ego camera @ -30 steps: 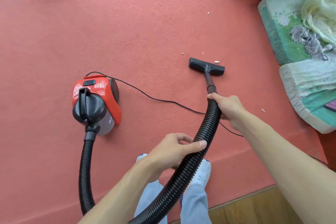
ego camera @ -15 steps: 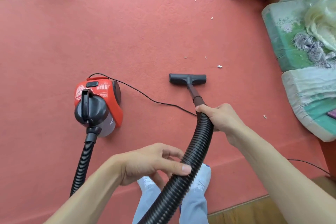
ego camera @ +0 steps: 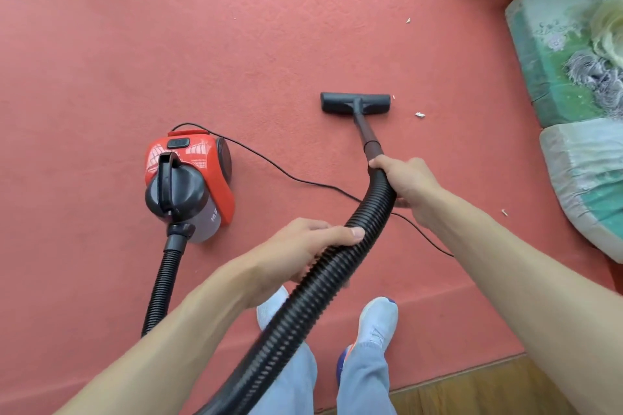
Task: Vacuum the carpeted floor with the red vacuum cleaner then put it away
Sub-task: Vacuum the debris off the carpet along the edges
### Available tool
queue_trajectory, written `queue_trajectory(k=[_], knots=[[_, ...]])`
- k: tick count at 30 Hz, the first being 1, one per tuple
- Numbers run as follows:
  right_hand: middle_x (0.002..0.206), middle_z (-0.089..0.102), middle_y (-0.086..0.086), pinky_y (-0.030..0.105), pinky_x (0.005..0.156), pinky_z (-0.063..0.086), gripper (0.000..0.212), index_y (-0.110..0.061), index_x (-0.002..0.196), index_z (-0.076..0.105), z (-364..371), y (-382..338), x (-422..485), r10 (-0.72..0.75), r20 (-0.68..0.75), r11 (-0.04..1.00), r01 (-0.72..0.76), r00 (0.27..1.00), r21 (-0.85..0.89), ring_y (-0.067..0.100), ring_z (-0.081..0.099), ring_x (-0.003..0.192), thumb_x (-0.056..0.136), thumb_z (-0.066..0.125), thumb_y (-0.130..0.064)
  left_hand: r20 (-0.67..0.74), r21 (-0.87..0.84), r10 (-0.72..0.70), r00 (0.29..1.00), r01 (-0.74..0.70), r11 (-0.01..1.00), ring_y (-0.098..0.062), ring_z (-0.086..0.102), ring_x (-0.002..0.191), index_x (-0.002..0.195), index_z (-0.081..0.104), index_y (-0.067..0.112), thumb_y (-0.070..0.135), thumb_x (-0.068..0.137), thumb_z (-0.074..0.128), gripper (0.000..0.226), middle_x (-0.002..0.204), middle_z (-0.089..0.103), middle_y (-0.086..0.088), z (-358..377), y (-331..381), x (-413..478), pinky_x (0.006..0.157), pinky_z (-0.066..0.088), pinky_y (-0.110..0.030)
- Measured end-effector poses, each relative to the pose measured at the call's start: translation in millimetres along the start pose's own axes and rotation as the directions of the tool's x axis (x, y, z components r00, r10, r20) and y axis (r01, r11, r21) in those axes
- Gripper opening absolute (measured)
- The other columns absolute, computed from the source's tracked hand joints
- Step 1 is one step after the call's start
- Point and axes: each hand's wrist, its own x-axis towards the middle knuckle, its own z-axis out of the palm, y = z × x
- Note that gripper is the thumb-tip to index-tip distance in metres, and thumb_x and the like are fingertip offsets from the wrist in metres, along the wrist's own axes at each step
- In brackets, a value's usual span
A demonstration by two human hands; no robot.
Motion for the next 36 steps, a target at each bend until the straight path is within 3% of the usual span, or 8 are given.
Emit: queue_trajectory(k=[3,7,10,14,18,20,30,36], knots=[[0.083,0.064,0.008,0.023,0.051,0.046,0.030,-0.005,0.097,0.062,-9.1,22.1,-37.2,0.066,-0.020,0.997,-0.065,0.998,0.032,0.018,0.058,0.063,0.081,0.069,-0.030,0.177,-0.036,-0.049,0.983,0.057,0.998,-0.020,0.063,0.058,0.063,0.064,0.024,0.042,0.078,0.072,0.025,0.065,0.063,-0.003,-10.7,-0.5,-16.4,0.055,0.047,-0.026],[0.075,0.061,0.006,0.026,0.055,0.047,0.022,-0.007,0.084,0.063,-9.7,35.6,-70.6,0.132,-0.001,0.984,-0.131,0.991,0.118,0.018,0.055,0.061,0.082,0.069,-0.028,0.288,0.070,-0.127,0.949,0.111,0.991,-0.027,0.062,0.069,0.086,0.059,0.003,0.044,0.072,0.075,0.046,0.079,0.054,-0.016,-25.3,-1.2,-26.7,0.071,0.050,-0.035],[0.073,0.059,0.005,0.031,0.061,0.046,0.025,-0.009,0.074,0.055,3.1,31.3,-66.7,0.142,-0.080,0.976,-0.126,0.987,0.180,0.021,0.054,0.063,0.082,0.070,-0.027,0.260,0.135,-0.164,0.951,0.133,0.982,-0.033,0.054,0.084,0.092,0.060,0.008,0.044,0.073,0.075,0.044,0.087,0.052,-0.015,-19.3,-0.7,-24.6,0.073,0.044,-0.039],[0.071,0.059,0.004,0.029,0.053,0.038,0.032,-0.004,0.078,0.064,21.8,22.2,-35.7,0.091,-0.158,0.988,-0.069,0.983,0.137,0.020,0.053,0.061,0.079,0.072,-0.035,0.073,0.141,-0.127,0.989,0.116,0.983,-0.014,0.062,0.065,0.071,0.062,0.023,0.042,0.089,0.068,0.027,0.068,0.065,0.003,-11.1,-1.7,-14.5,0.057,0.046,-0.020],[0.075,0.064,0.006,0.031,0.062,0.046,0.030,-0.006,0.077,0.065,26.5,11.5,-5.1,0.076,-0.166,0.980,-0.042,0.983,0.196,0.024,0.059,0.069,0.075,0.073,-0.035,-0.111,0.095,-0.048,0.993,0.059,0.994,-0.017,0.068,0.076,0.094,0.066,0.015,0.050,0.091,0.063,0.036,0.081,0.073,-0.003,3.7,-13.2,1.8,0.080,0.056,-0.039],[0.076,0.063,0.007,0.035,0.066,0.048,0.027,-0.009,0.073,0.060,23.7,9.4,-6.0,0.121,-0.178,0.950,-0.062,0.977,0.305,0.024,0.058,0.068,0.074,0.074,-0.032,-0.084,0.130,-0.036,0.996,0.047,0.990,-0.017,0.067,0.077,0.098,0.064,0.012,0.052,0.090,0.061,0.040,0.084,0.072,-0.001,10.5,-13.5,4.1,0.089,0.055,-0.044],[0.082,0.058,0.010,0.028,0.057,0.043,0.028,-0.004,0.094,0.058,-21.2,34.7,-64.7,0.356,-0.181,0.829,-0.220,0.917,0.514,0.021,0.053,0.062,0.078,0.072,-0.021,0.252,0.252,-0.142,0.957,0.076,0.965,-0.010,0.058,0.059,0.083,0.058,0.020,0.048,0.101,0.048,0.035,0.072,0.060,0.000,1.3,40.4,-24.0,0.061,0.047,-0.023],[0.088,0.060,0.011,0.040,0.078,0.054,0.029,-0.007,0.086,0.051,-7.0,4.3,-38.7,0.364,-0.216,0.806,-0.191,0.906,0.560,0.024,0.057,0.070,0.077,0.073,-0.024,0.155,0.297,-0.124,0.980,0.073,0.952,-0.011,0.061,0.067,0.089,0.062,0.012,0.051,0.099,0.047,0.043,0.077,0.063,-0.002,-18.3,63.6,-14.6,0.066,0.049,-0.022]])
